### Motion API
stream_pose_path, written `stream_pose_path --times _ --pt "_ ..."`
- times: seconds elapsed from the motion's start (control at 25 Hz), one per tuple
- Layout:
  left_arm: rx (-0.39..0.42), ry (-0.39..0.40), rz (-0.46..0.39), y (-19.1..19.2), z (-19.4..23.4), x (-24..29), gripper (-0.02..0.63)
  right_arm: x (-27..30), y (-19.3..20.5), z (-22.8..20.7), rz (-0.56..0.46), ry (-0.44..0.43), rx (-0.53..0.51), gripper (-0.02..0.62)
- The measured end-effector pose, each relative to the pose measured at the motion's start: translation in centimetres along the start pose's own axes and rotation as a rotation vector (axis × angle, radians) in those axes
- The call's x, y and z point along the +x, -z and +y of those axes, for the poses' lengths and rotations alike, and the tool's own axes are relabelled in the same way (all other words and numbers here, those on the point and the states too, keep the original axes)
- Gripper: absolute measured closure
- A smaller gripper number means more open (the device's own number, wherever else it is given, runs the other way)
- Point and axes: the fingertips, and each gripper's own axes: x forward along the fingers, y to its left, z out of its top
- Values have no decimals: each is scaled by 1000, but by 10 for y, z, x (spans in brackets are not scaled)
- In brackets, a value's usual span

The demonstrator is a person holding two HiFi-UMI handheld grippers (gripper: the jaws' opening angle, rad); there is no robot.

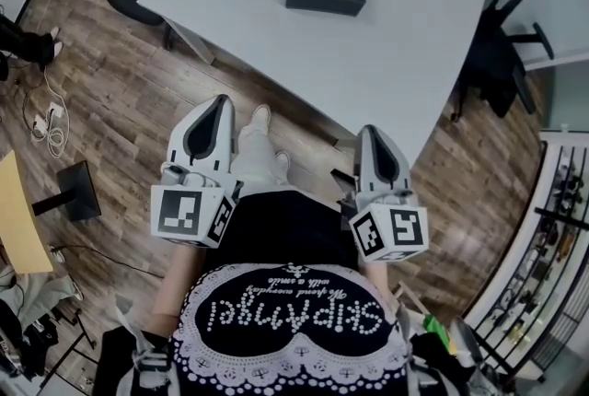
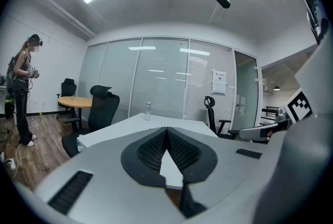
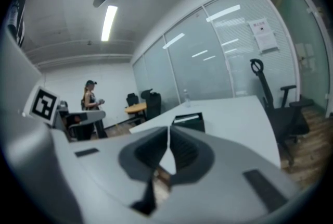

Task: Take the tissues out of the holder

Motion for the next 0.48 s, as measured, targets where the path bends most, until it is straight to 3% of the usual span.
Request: stream_pose_path --times 0.48 --pt "-11 27 22 -5 36 53 582 58 -12 1 34 19 0 561"
